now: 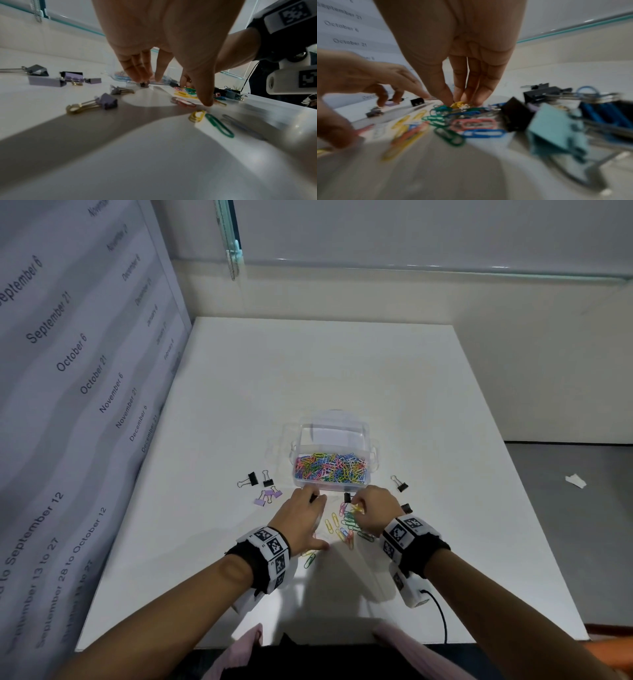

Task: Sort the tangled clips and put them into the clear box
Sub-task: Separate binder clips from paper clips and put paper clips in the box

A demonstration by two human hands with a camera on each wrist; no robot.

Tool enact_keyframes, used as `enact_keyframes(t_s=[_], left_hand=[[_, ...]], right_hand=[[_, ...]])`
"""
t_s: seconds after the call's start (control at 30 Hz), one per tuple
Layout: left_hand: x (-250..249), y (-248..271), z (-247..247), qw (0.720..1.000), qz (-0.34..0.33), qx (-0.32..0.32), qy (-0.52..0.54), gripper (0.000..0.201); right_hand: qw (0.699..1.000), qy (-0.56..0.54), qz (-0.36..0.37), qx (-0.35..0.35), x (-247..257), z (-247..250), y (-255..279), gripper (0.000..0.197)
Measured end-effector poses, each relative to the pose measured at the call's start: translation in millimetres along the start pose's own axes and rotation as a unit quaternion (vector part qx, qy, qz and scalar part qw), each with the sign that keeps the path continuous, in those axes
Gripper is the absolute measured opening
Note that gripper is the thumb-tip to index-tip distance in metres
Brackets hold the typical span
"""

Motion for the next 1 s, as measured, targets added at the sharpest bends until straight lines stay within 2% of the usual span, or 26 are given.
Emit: enact_keyframes(t_s=[0.1, 0.37, 0.5, 0.57, 0.77, 0.9, 1.0], left_hand=[[-4.9, -3.2, -1.0, 1.0, -0.014, 0.005, -0.013, 0.066], [-4.6, -9.9, -10.4, 0.996, -0.018, 0.046, -0.068, 0.079], [-5.1, -6.2, -13.5, 0.995, -0.028, 0.063, -0.079, 0.073], [-5.5, -4.0, -14.4, 0.995, -0.032, 0.065, -0.071, 0.069], [-11.7, -2.3, -13.0, 0.996, -0.043, 0.064, -0.052, 0.076], [-16.6, -5.0, -20.0, 0.993, -0.052, 0.085, -0.06, 0.075], [-19.8, -3.3, -23.0, 0.991, -0.073, 0.096, -0.055, 0.066]], right_hand=[[0.999, -0.024, 0.024, -0.001, 10.9, -3.4, 4.1, 0.027], [0.998, -0.039, 0.052, -0.007, 15.1, 1.7, 4.1, 0.037], [0.999, -0.006, 0.041, 0.001, 10.8, -3.9, -0.2, 0.045], [0.999, 0.008, 0.03, -0.006, 7.8, -4.0, -1.4, 0.044], [0.998, 0.052, -0.031, -0.01, -11.4, 0.4, -2.3, 0.036], [0.997, 0.042, -0.058, -0.013, -23.7, 5.7, -0.7, 0.03], [0.999, 0.02, -0.04, -0.027, -23.8, 7.8, 0.8, 0.035]])
Point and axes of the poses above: each hand's wrist, its own y-axis away from the middle knuckle, its own z-axis out of the back of the hand, x = y × z, the point moved 9 cm from there along -y, towards the middle knuckle, and after that the axes turned 13 degrees about y, right-handed, at the moved point
